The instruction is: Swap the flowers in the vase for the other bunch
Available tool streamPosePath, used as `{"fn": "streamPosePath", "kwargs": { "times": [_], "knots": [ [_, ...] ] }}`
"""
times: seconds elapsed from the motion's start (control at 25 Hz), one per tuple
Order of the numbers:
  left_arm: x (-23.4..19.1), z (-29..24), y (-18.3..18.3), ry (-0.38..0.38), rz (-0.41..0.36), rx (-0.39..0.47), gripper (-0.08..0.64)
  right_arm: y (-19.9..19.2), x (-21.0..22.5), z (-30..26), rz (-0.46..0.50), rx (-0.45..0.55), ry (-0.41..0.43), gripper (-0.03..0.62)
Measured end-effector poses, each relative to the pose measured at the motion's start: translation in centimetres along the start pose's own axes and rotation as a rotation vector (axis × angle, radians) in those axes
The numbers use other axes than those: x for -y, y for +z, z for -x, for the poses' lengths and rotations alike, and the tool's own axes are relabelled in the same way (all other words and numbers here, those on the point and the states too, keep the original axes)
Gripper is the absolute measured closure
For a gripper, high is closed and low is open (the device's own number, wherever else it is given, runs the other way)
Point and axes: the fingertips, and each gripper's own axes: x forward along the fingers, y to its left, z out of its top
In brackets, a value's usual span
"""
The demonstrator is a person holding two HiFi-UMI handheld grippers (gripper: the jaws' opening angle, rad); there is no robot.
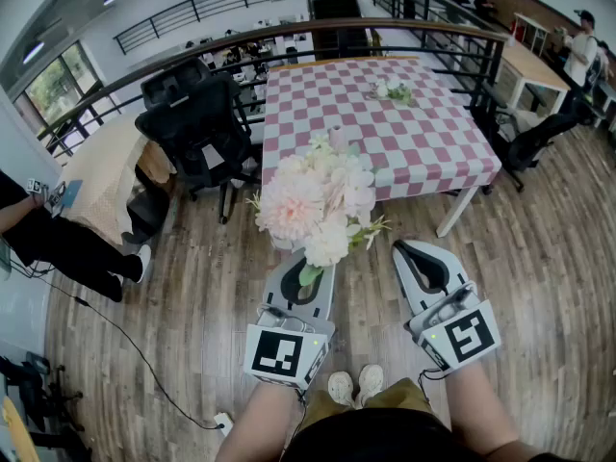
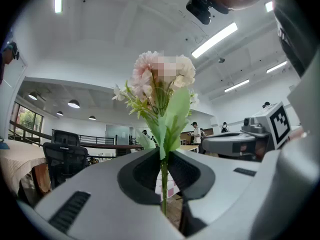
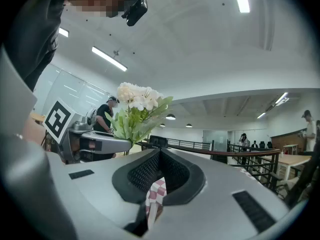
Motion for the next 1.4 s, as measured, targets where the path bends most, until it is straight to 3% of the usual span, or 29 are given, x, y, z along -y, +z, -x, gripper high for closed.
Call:
{"fn": "streamPosePath", "kwargs": {
  "times": [0.32,0.6,0.76,0.88,1.12,1.4],
  "knots": [
    [1.9,-1.1,1.9,-0.01,-0.025,0.066,0.514,0.3,0.6,0.9,-0.002,0.02,0.032,0.56],
    [1.9,-1.0,2.6,-0.009,-0.043,0.054,0.514,1.6,0.5,0.8,-0.022,0.052,0.027,0.558],
    [4.4,-3.5,1.2,0.01,-0.057,0.046,0.514,-0.3,3.3,2.1,-0.021,0.071,0.051,0.558],
    [3.9,-3.6,0.6,0.009,-0.057,0.048,0.514,-0.8,3.2,1.8,-0.01,0.069,0.047,0.558],
    [6.2,-4.7,1.6,0.013,-0.089,0.044,0.514,-0.4,5.2,3.7,-0.029,0.089,0.048,0.558],
    [5.6,-5.0,1.8,0.029,-0.103,0.052,0.514,-0.7,5.6,3.3,-0.037,0.107,0.064,0.558]
  ]
}}
